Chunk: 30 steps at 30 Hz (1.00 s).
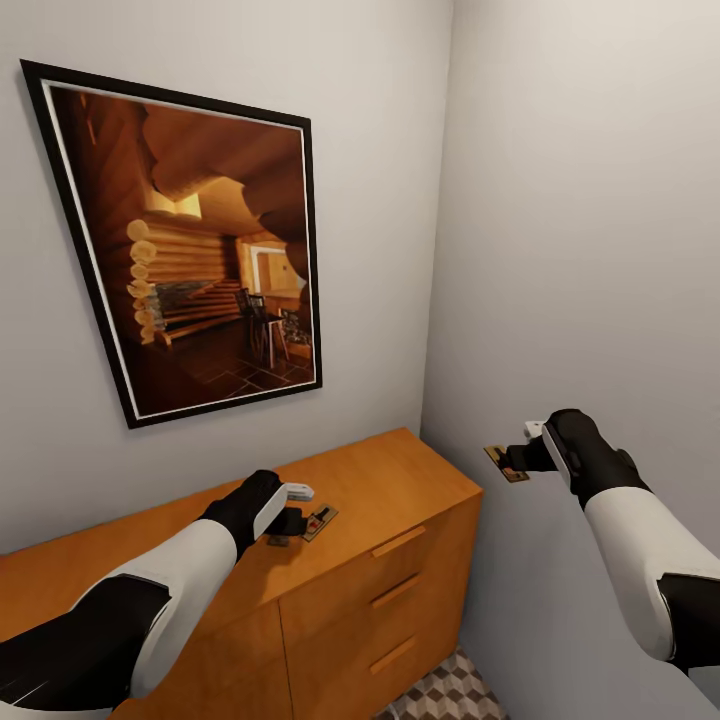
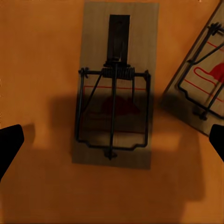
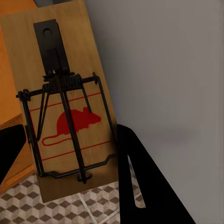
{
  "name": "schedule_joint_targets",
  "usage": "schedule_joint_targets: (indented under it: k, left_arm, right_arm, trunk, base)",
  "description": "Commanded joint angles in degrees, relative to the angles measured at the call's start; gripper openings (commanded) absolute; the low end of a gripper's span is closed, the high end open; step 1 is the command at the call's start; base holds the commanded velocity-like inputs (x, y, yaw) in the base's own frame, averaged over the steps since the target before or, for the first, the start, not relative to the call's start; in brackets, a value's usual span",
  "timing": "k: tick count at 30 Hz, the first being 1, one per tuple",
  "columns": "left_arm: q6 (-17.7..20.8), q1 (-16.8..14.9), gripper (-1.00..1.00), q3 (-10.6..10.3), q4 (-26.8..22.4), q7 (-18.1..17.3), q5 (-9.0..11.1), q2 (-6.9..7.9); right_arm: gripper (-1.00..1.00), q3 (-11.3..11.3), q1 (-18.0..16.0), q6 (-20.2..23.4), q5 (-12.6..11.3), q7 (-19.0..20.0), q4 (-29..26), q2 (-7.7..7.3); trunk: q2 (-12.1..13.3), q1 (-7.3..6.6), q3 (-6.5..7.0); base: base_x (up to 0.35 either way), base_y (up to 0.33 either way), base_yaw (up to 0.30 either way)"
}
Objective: Take the four mousetraps from the cabinet in the bathroom and place them on the bathroom floor. Make sure all four end up on the same floor surface, and ensure that at least two of them are either under or directly next to the same bathroom sink.
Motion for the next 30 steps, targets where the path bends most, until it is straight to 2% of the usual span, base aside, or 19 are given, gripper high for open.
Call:
schedule_joint_targets:
  k: [1, 30]
  left_arm:
    - [0.23, -0.04, 1.00, -0.38, -0.10, 0.40, 0.60, 0.01]
    - [0.28, -0.04, 1.00, -0.47, -0.32, 0.34, 0.27, -0.03]
  right_arm:
    - [-1.00, -0.17, -0.04, 0.19, 0.60, 0.53, -0.06, 0.02]
    - [-1.00, -0.17, -0.04, 0.19, 0.60, 0.50, -0.06, -0.35]
  trunk:
    - [-0.07, 0.01, -0.10]
    - [-0.07, 0.01, -0.10]
  base:
    - [0.000, 0.000, 0.000]
    - [0.000, 0.000, 0.000]
